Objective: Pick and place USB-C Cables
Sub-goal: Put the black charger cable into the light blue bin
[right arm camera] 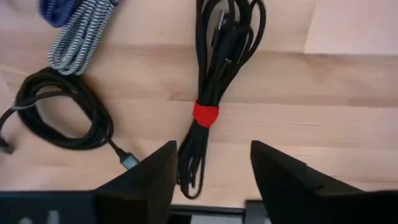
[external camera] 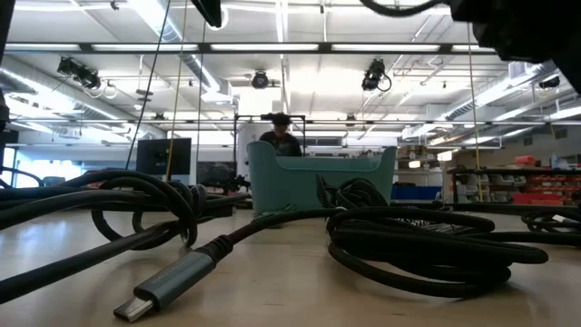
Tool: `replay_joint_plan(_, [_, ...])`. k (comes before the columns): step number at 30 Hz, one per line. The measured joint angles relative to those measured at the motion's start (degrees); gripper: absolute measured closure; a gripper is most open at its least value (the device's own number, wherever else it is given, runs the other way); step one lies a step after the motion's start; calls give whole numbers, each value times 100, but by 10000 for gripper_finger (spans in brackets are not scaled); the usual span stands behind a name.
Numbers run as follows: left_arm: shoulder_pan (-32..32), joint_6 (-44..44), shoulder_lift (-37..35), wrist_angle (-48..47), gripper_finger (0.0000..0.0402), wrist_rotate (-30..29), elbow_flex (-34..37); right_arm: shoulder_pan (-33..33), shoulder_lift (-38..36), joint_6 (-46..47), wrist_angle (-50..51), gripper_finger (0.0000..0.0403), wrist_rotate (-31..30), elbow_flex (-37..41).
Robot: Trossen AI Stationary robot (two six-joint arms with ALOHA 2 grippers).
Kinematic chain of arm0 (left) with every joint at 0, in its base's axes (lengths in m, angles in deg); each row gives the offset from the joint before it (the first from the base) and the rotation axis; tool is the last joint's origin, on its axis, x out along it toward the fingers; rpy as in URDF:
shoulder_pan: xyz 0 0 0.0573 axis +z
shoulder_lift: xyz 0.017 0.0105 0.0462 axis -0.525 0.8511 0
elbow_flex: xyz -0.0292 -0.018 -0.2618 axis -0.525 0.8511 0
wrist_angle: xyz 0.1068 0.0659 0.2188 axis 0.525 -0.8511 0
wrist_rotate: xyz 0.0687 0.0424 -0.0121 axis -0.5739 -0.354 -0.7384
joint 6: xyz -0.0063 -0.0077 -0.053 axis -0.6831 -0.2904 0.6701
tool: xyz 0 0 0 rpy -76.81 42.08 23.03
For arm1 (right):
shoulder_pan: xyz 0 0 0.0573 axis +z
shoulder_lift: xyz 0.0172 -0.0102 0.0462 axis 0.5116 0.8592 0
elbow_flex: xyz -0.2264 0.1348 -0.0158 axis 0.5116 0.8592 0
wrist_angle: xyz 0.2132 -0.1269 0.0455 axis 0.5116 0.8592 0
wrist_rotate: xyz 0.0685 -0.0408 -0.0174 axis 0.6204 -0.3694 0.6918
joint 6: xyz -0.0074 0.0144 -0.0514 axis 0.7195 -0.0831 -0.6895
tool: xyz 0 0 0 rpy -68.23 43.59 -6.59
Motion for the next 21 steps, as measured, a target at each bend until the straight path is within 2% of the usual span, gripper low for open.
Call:
replay_joint_plan(5, [80, -14, 0, 2, 186, 9, 0, 5, 570, 173, -661, 149, -2, 0])
replay_joint_plan(10, [80, -11, 0, 4, 186, 9, 0, 6, 1177, 64, -1225, 126, 95, 0])
replay_joint_plan(16, [78, 12, 0, 4, 187, 13, 0, 3, 1569, -32, -1395, 128, 257, -17])
replay_joint_plan(21, [78, 12, 2, 4, 187, 15, 0, -1, 1557, -26, -1282, 161, 313, -17])
